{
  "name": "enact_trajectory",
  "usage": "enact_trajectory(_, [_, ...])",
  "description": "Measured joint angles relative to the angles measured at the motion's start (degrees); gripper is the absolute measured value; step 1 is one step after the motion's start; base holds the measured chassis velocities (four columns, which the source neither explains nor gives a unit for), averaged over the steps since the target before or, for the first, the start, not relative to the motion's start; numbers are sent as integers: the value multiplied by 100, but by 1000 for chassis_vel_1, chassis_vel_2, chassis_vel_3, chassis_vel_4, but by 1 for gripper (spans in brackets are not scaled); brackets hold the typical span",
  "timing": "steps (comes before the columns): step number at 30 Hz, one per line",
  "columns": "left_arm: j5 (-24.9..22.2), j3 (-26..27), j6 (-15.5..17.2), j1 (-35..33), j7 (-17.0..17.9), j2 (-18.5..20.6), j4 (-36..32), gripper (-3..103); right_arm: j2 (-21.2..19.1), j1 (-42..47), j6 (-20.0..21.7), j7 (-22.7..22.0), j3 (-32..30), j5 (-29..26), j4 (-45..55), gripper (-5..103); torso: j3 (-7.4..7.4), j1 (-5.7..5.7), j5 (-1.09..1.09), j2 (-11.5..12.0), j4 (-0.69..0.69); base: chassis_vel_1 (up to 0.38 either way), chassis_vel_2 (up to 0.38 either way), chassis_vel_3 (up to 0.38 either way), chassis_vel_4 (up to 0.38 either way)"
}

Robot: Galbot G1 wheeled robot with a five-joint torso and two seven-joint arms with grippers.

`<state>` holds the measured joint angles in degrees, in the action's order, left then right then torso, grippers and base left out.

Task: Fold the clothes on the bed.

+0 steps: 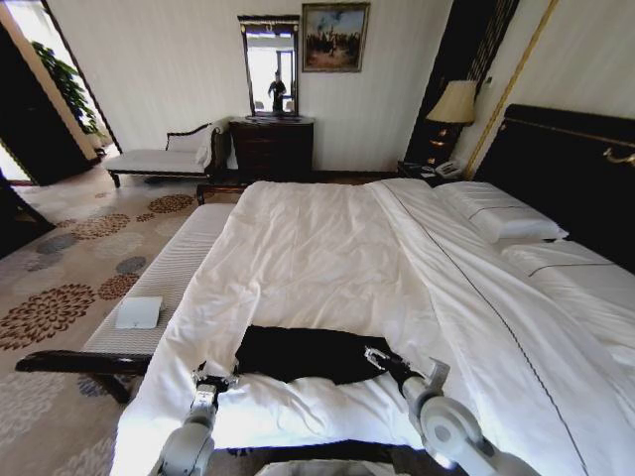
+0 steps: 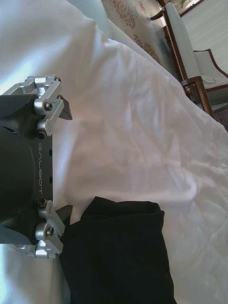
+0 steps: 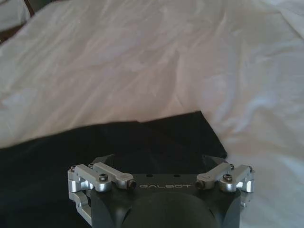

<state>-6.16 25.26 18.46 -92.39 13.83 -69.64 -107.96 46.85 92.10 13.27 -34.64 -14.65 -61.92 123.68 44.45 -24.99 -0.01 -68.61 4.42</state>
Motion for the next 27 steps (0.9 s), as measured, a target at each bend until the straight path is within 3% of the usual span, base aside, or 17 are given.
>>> enact_trajectory(5, [-19,1,-1,18,4,6,-30,100,-123,96,469,-590,-48,156,-124,100,0,0,1,0,0,0,0,0,0])
enact_trajectory(12, [-75,-5,-16,60,6,31,-35,100,-276,2,502,-823,-285,392,-208,100,0,0,1,1,0,0,0,0,0])
enact_trajectory(18, [-125,28,-71,68,-9,141,-27,100,-133,-515,316,-770,-448,-271,45,100,0,0,0,1,0,0,0,0,0])
enact_trajectory(27, [-178,-76,-101,162,-45,299,122,100,144,-1178,361,-321,-224,-1059,-900,100,0,0,1,1,-1,0,0,0,0])
